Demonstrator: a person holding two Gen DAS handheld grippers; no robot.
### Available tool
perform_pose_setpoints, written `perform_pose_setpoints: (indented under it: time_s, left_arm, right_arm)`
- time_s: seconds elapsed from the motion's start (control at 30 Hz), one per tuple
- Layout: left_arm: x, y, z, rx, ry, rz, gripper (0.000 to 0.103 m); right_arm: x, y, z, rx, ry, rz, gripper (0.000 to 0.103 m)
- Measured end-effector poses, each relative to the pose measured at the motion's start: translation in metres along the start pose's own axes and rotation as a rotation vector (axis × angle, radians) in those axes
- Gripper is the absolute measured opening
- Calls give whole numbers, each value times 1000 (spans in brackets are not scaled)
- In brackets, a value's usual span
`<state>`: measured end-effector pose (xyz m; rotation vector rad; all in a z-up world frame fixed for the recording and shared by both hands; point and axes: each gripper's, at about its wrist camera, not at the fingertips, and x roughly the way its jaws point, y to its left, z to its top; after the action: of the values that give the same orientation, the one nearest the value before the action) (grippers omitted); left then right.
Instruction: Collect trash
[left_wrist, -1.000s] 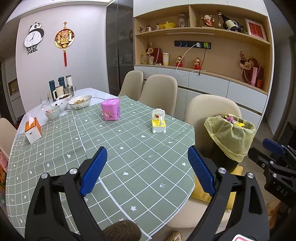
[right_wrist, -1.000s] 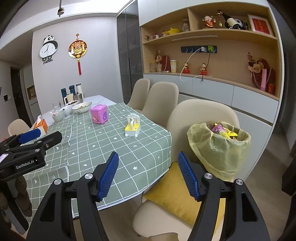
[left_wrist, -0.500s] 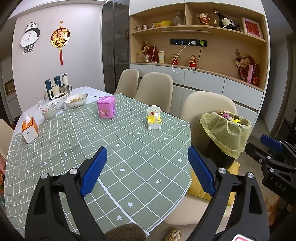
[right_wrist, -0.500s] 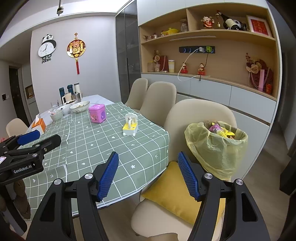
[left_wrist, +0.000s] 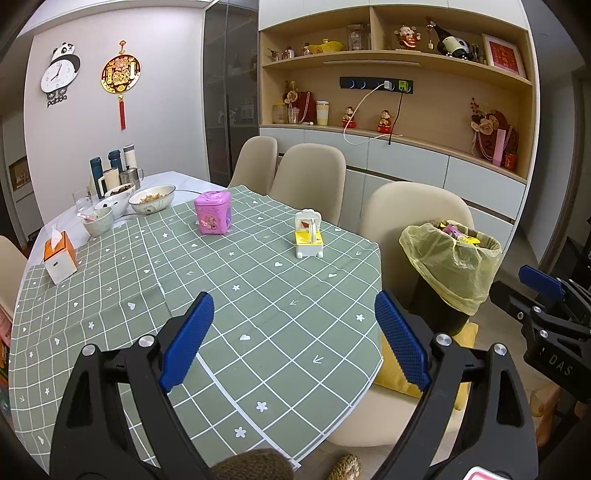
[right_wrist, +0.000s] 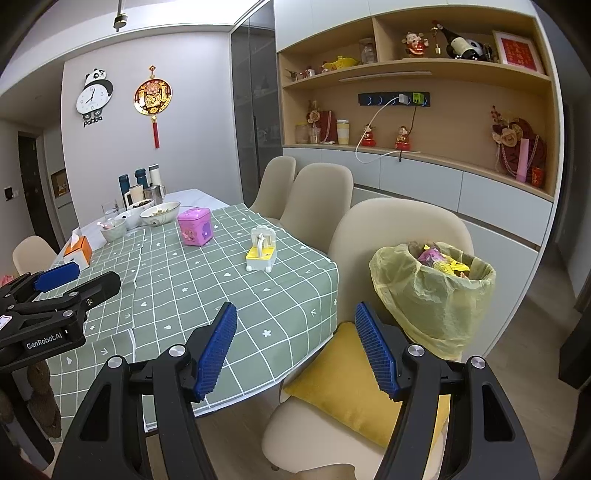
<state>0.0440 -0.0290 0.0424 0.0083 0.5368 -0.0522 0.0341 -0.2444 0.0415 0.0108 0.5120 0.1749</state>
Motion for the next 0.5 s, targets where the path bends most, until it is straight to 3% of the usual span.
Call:
perform_pose_setpoints:
  time_s: [0.5]
  left_arm:
    - [-11, -4, 1, -5, -21, 11, 85]
  right_arm:
    - [-3, 0, 0, 2, -6, 7, 63]
